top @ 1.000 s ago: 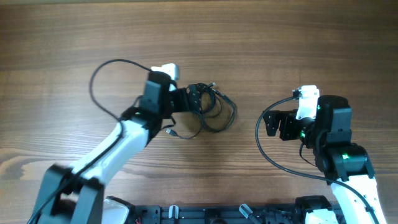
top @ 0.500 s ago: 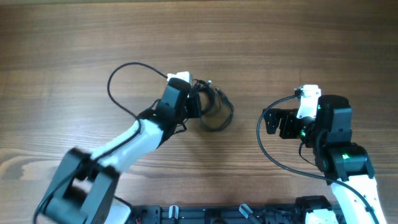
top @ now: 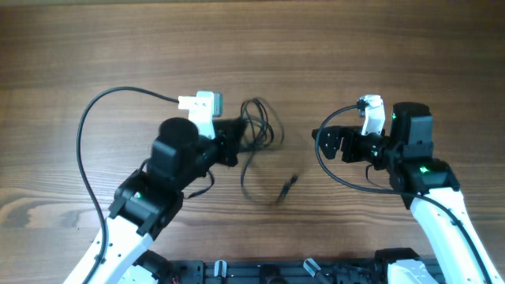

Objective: Untangle cables

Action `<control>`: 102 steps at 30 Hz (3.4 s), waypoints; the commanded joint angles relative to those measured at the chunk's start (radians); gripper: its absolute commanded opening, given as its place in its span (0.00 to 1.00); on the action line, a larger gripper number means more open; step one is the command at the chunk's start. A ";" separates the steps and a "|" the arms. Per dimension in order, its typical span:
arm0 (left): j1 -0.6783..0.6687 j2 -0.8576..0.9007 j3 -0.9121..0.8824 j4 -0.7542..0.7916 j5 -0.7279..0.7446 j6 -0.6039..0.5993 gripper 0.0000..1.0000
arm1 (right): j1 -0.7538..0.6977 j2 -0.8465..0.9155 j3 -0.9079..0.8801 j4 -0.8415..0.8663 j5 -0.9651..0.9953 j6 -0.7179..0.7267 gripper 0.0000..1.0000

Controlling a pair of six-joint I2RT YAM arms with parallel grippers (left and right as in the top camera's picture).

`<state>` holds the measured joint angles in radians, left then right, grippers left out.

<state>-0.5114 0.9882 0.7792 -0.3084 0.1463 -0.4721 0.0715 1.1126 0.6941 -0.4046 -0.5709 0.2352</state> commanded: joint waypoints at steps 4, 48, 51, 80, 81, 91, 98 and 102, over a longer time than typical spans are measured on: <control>0.004 0.281 -0.006 -0.071 -0.414 0.045 0.32 | 0.004 0.027 0.019 -0.002 -0.021 0.003 0.99; 0.201 0.417 -0.006 -0.022 -0.028 -0.105 0.04 | 0.217 0.204 0.021 0.094 0.225 0.035 0.85; 0.201 0.322 -0.006 -0.026 0.226 -0.031 0.04 | 0.349 0.282 0.027 0.230 0.287 0.050 0.81; 0.200 -0.079 -0.006 -0.049 0.559 -0.002 0.04 | 0.567 0.605 0.026 0.720 -0.041 0.262 0.66; 0.200 -0.079 -0.006 -0.049 0.559 -0.002 0.04 | 0.567 0.605 0.026 0.731 -0.040 0.262 0.64; 0.202 -0.080 -0.006 -0.029 0.465 -0.002 0.04 | 0.567 0.606 0.026 0.660 0.215 0.405 0.04; 0.202 -0.097 -0.006 -0.164 0.056 -0.008 0.04 | 0.554 0.594 0.026 0.631 0.116 0.329 0.04; 0.202 -0.022 -0.006 -0.250 -0.232 -0.014 0.04 | 0.523 0.485 0.026 0.506 -0.033 0.171 0.04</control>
<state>-0.3130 0.9195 0.7715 -0.5533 0.1299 -0.4911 0.6094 1.6752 0.7101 0.1497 -0.5140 0.5179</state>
